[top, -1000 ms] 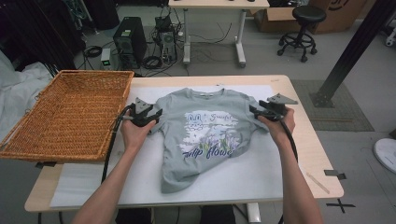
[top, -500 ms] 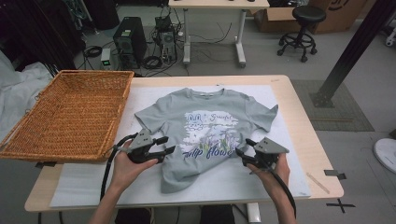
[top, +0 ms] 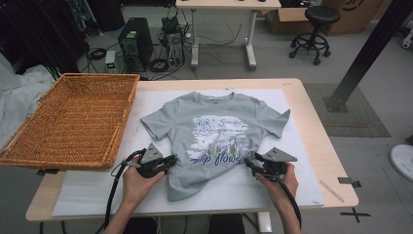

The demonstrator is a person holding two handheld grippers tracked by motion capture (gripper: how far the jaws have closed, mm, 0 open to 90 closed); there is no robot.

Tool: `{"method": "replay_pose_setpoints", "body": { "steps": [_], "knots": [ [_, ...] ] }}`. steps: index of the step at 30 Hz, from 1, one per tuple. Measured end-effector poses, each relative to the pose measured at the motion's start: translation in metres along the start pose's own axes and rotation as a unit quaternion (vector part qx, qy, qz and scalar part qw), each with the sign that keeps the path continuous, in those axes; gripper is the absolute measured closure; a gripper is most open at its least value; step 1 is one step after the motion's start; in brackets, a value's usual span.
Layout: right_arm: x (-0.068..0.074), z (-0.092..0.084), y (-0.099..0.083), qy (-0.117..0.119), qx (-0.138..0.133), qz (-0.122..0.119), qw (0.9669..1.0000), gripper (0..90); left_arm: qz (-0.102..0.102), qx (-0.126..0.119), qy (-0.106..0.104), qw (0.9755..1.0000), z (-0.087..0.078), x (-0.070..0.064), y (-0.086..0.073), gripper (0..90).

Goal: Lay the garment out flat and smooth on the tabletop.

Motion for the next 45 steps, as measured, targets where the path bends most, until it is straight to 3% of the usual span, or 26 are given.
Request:
{"method": "replay_pose_setpoints", "body": {
  "steps": [2, 7, 9, 12, 14, 16, 18, 20, 22, 24, 27, 30, 33, 36, 40, 43, 45],
  "knots": [
    [-0.001, 0.0, 0.006, 0.003, 0.004, 0.007, 1.0, 78.4, 0.005, -0.005, 0.0, 1.0, 0.0, 0.0, -0.002, 82.3],
    [-0.01, 0.008, 0.032, -0.01, -0.051, 0.036, 0.998, 81.6, 0.006, -0.012, 0.002, 0.9999, 0.0, 0.0, -0.004, 81.0],
    [-0.01, 0.021, 0.041, -0.009, -0.063, 0.034, 0.9974, 76.9, 0.007, -0.011, 0.003, 0.9999, 0.0, 0.0, -0.004, 79.3],
    [-0.012, 0.048, 0.046, -0.012, -0.055, 0.037, 0.9977, 59.2, 0.007, -0.013, 0.009, 0.9999, 0.0, 0.002, -0.004, 76.2],
    [-0.013, 0.057, 0.047, -0.011, -0.048, 0.039, 0.998, 53.9, 0.008, -0.014, 0.022, 0.9996, -0.003, 0.004, -0.002, 62.7],
    [-0.01, 0.054, 0.049, -0.013, -0.058, 0.029, 0.9978, 48.6, 0.001, -0.052, 0.015, 0.9986, -0.013, 0.001, 0.005, 60.7],
    [-0.009, 0.044, 0.048, -0.01, -0.074, 0.029, 0.9968, 45.8, 0.028, -0.075, 0.005, 0.9968, -0.021, -0.008, 0.017, 59.0],
    [-0.008, 0.032, 0.045, -0.013, -0.081, 0.022, 0.9963, 44.3, 0.058, -0.088, -0.03, 0.994, -0.022, -0.023, 0.03, 58.9],
    [-0.008, 0.02, 0.041, -0.02, -0.086, 0.02, 0.9959, 43.3, 0.089, -0.095, -0.072, 0.9888, -0.015, -0.043, 0.041, 59.4],
    [-0.008, 0.009, 0.037, -0.024, -0.09, 0.02, 0.9954, 42.6, 0.127, -0.085, -0.103, 0.9828, 0.0, -0.063, 0.048, 60.2],
    [-0.008, -0.003, 0.031, -0.03, -0.091, 0.011, 0.9953, 41.5, 0.173, -0.044, -0.102, 0.9786, 0.031, -0.084, 0.057, 60.6],
    [-0.008, -0.012, 0.026, -0.033, -0.086, 0.007, 0.9957, 41.0, 0.179, -0.012, -0.106, 0.9781, 0.06, -0.095, 0.063, 61.0],
    [-0.009, -0.017, 0.021, -0.033, -0.082, 0.006, 0.9961, 40.3, 0.203, 0.021, -0.084, 0.9754, 0.079, -0.096, 0.063, 63.0],
    [-0.012, -0.02, 0.017, -0.033, -0.086, 0.01, 0.9957, 38.9, 0.182, 0.037, -0.082, 0.9791, 0.086, -0.094, 0.06, 76.8],
    [-0.017, -0.02, 0.01, -0.038, -0.084, 0.022, 0.9955, 37.8, 0.168, 0.035, -0.088, 0.9811, 0.088, -0.092, 0.057, 86.6],
    [-0.017, -0.021, 0.009, -0.036, -0.085, 0.026, 0.9954, 37.7, 0.13, 0.0, -0.102, 0.9863, 0.081, -0.081, 0.066, 86.9],
    [-0.016, -0.02, 0.008, -0.034, -0.082, 0.022, 0.9958, 37.5, 0.102, -0.021, -0.102, 0.9894, 0.075, -0.067, 0.072, 86.9]
  ]
}}
Point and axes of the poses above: each handheld gripper's, and its own axes: z roughly forward along the jaws, y roughly out of its top, x roughly to its left, the point moved 2 cm from there along z, roughly forward along the jaws, and after that the axes turned 6 degrees about -y, right-handed, at the moved point
